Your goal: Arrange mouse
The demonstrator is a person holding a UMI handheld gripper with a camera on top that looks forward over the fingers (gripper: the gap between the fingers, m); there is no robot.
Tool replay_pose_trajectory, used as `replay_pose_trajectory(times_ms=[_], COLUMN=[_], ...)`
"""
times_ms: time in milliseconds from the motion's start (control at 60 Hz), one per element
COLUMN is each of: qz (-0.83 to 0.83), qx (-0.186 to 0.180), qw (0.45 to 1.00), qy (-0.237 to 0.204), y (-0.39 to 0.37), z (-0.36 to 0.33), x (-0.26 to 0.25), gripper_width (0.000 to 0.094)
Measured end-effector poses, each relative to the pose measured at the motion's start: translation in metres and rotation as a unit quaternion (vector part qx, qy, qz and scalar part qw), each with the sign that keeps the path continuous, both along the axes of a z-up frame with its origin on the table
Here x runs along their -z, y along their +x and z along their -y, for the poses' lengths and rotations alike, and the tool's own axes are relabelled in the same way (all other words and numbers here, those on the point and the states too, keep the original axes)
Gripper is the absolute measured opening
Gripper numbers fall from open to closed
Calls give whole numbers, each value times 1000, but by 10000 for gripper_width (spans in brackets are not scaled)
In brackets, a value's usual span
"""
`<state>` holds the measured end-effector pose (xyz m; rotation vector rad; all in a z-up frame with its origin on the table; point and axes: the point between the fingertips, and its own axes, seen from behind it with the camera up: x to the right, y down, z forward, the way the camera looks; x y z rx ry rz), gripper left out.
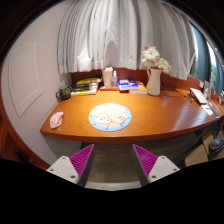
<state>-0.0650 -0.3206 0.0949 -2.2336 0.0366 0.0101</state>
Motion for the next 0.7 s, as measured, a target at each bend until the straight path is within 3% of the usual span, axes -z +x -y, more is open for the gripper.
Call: replay_pose_trajectory(times_ms=[133,350,700], qz=[-10,-25,-29], qx=[-41,-93,-103], qw=[998,994,992], qy=[-38,-59,-62], y=[-82,-200,-311], z=[-1,-46,-165], x=[50,79,95], gripper_width=[738,742,742])
